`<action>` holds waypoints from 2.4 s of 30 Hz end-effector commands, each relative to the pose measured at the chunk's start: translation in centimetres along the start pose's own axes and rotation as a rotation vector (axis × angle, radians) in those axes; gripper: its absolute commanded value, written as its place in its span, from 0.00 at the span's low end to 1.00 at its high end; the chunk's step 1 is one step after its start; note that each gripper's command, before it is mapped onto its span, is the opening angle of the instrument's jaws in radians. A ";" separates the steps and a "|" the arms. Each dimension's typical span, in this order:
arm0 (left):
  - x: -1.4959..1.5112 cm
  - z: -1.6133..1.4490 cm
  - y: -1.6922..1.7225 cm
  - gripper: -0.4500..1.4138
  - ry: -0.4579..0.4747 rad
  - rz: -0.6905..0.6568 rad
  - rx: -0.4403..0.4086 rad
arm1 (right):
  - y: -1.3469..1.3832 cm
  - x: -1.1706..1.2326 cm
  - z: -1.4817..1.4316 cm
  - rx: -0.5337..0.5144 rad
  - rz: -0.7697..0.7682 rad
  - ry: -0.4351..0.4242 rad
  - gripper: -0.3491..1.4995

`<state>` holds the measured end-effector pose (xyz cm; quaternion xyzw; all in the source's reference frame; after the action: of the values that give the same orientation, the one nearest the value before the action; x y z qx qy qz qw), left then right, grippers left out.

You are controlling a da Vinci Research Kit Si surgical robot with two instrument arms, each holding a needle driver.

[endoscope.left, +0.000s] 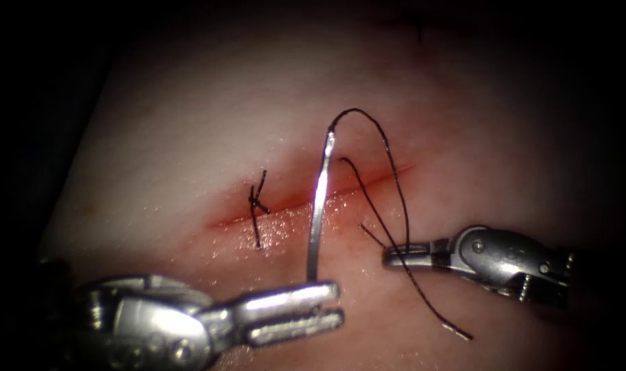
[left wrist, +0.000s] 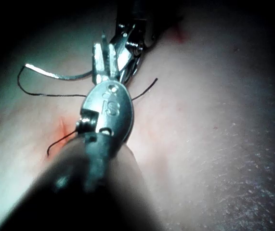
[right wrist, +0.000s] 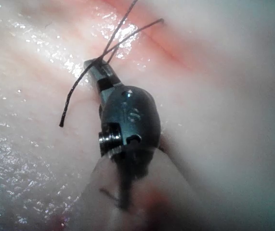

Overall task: Wound Closure
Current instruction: Grip suture near wound and pull away with right hand. Repeat until only a short tail remains

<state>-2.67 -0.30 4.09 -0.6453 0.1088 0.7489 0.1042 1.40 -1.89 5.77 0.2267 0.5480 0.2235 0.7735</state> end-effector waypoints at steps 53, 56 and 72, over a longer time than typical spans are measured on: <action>-0.36 -1.51 -0.66 0.00 -0.334 0.149 0.382 | 0.42 0.42 0.14 -0.055 -0.164 0.095 0.84; -0.37 -1.48 -0.65 0.00 -0.317 0.153 0.375 | 0.48 0.39 0.35 -0.079 -0.149 0.095 0.82; -0.46 -1.38 -0.60 0.00 -0.280 0.145 0.347 | 0.62 0.17 0.85 -0.097 0.014 0.030 0.00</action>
<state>-1.07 -0.16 4.29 -0.4977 0.2657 0.8071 0.1740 2.13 -1.38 6.24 0.1898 0.5450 0.2594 0.7744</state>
